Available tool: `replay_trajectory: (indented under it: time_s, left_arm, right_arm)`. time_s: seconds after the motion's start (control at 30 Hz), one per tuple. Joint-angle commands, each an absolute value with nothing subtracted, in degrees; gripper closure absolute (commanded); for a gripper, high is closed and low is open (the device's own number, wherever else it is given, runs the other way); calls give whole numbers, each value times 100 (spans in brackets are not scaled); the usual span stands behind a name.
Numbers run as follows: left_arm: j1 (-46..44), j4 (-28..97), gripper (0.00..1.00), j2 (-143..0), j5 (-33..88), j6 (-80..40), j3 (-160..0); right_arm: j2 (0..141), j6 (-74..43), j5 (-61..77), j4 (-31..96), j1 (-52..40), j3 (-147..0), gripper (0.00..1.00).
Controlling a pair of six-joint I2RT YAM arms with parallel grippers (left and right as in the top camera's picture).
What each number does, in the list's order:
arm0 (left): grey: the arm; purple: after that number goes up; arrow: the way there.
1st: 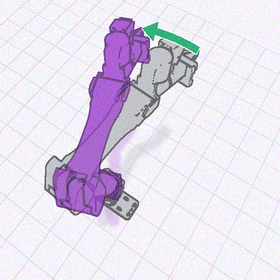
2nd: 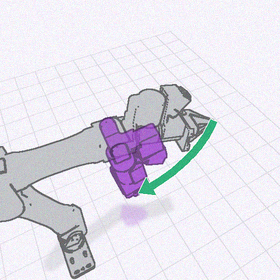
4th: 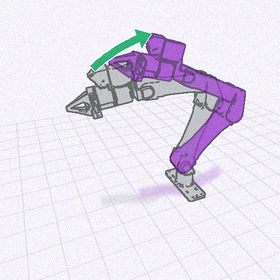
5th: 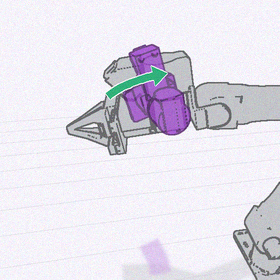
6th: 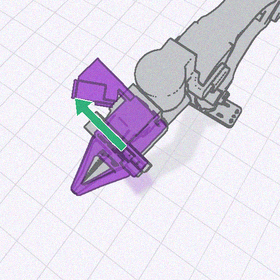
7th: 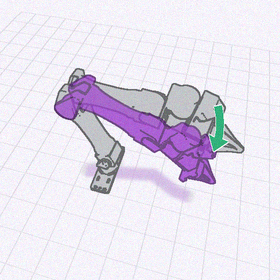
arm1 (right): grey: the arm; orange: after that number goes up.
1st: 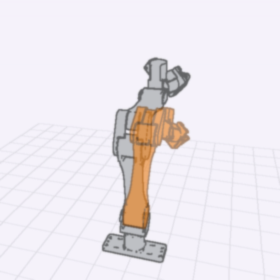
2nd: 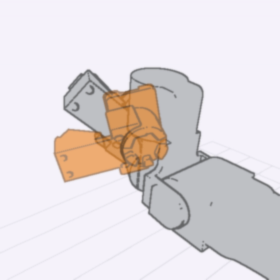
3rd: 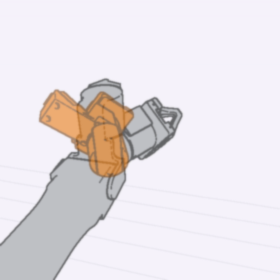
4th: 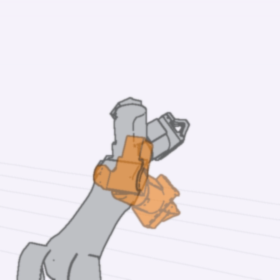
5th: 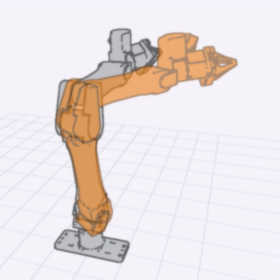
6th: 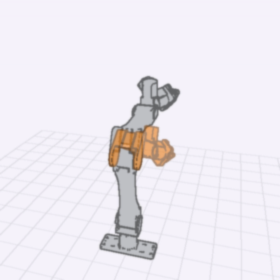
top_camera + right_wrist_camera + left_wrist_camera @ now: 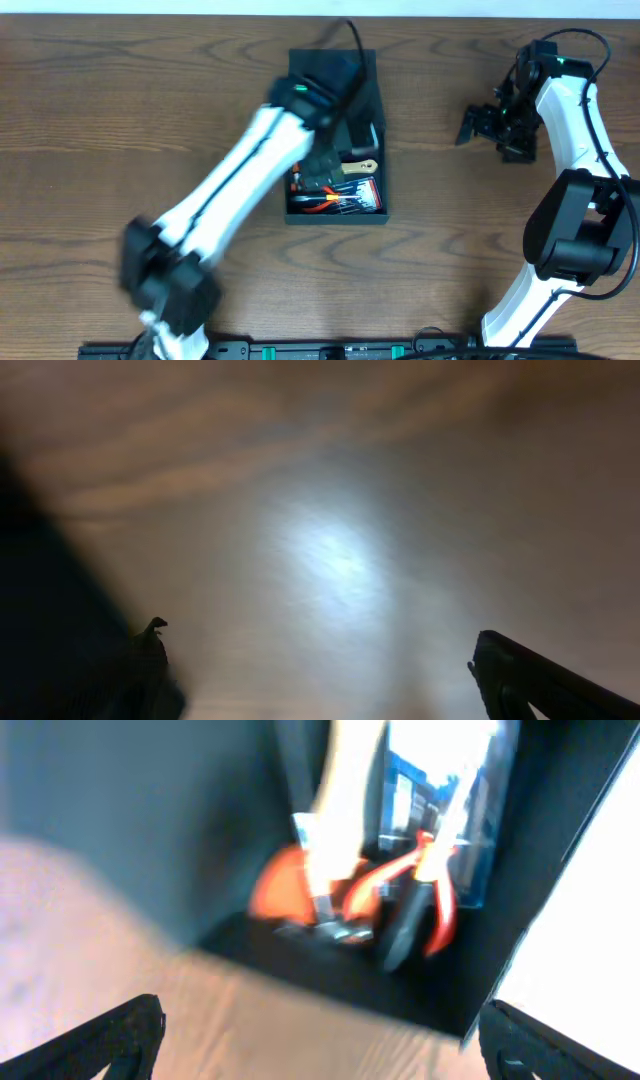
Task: Pack container
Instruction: 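Move both grippers to the upright lid edges of the black box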
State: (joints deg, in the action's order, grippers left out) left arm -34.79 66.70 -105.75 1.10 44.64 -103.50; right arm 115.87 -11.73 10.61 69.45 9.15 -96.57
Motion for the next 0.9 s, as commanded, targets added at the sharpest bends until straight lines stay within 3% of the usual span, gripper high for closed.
replay_trajectory:
  time_s: [0.0, 0.07, 0.17, 0.3, 0.37, 0.47, 0.5, 0.63, 0.87]
  left_arm:
    - [-3133, 6440, 2, -9793, 12, 3680, -10545]
    - [-2735, 6184, 2, -9574, -30, 3072, -10545]
    - [-1809, 5905, 2, -9529, 130, 2165, -10541]
    - [-615, 5568, 3, -9918, 1551, 1286, -10490]
    - [-97, 5457, 46, -10283, 2440, 1135, -10490]
    - [478, 5253, 89, -10914, 3389, 532, -10490]
    - [591, 5190, 94, -11102, 3612, 392, -10490]
    - [873, 4838, 94, -11850, 4630, 134, -10490]
    - [753, 4464, 94, -12829, 5415, 123, -10490]
  right_arm:
    - [11590, -1260, 2375, 6657, 891, -9657, 12]
    - [11590, -1260, 2821, 6346, 880, -9657, 37]
    - [11590, -1262, 3028, 5806, 792, -9657, 99]
    - [11638, -1260, 3072, 5231, 624, -9655, 99]
    - [11692, -1262, 3107, 4971, 537, -9655, 99]
    - [11821, -1280, 3227, 4628, 384, -9655, 99]
    - [11874, -1313, 3264, 4523, 329, -9655, 99]
    - [12097, -1367, 3669, 4182, 152, -9655, 99]
    - [12691, -1776, 4252, 3538, 21, -9655, 99]
